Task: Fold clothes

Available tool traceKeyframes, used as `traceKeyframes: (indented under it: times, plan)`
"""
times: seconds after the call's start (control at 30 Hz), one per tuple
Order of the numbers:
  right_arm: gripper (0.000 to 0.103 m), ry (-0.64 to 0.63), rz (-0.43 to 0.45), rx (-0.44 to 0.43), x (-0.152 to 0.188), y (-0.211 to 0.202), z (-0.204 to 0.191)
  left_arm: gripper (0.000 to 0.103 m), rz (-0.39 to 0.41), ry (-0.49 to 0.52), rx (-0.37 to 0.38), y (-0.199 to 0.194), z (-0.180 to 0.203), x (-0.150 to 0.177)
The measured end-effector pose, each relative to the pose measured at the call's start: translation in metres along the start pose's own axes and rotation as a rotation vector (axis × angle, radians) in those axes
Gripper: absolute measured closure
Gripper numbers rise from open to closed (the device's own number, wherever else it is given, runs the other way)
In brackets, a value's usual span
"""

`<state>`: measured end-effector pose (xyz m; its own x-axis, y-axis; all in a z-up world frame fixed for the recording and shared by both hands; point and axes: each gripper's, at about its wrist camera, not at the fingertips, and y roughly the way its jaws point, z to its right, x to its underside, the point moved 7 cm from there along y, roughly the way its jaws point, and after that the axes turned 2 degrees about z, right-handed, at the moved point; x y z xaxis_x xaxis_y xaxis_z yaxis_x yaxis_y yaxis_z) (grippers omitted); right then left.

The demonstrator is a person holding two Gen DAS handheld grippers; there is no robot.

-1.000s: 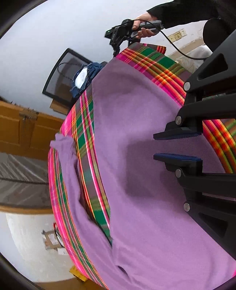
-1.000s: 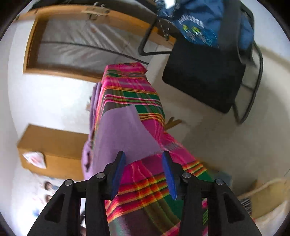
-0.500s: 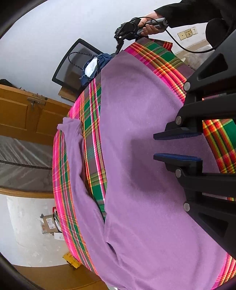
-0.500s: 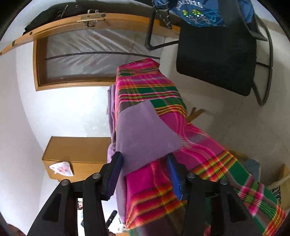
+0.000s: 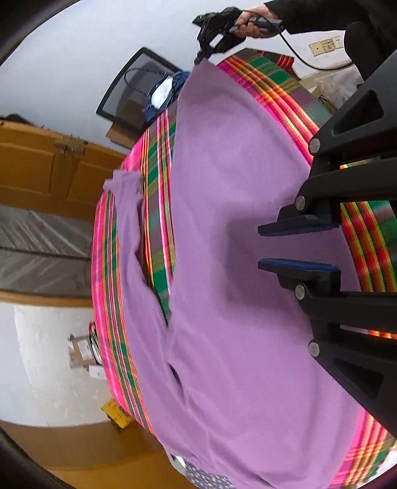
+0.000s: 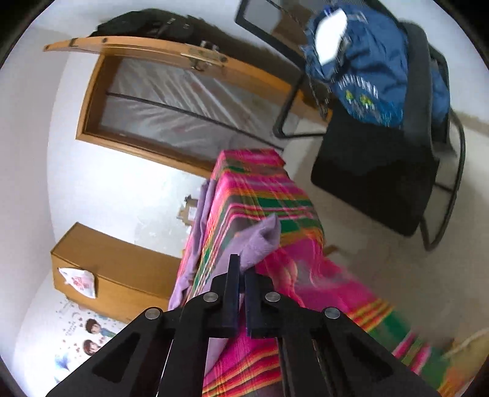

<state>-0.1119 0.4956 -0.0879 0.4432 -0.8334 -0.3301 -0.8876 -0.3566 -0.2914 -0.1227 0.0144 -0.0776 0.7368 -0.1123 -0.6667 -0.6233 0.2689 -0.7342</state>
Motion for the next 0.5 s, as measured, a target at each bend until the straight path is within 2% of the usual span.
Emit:
traceKeyframes:
  times: [0.23,0.33,0.43,0.5]
  plan:
    - [0.101,-0.032,0.013,0.053,-0.004,-0.003,0.003,0.089,-0.008,-0.07,-0.049,-0.009,-0.035,0.017]
    - [0.1,0.002,-0.006,0.129,-0.002,0.0,0.023,0.089,-0.047,-0.073,-0.033,-0.002,-0.037,0.026]
    - [0.093,0.015,0.006,0.181,-0.002,-0.003,0.033,0.089,-0.064,-0.038,-0.013,0.002,-0.027,0.032]
    - [0.087,-0.006,0.035,0.243,-0.006,-0.009,0.036,0.089,-0.07,-0.016,0.029,0.002,-0.017,0.033]
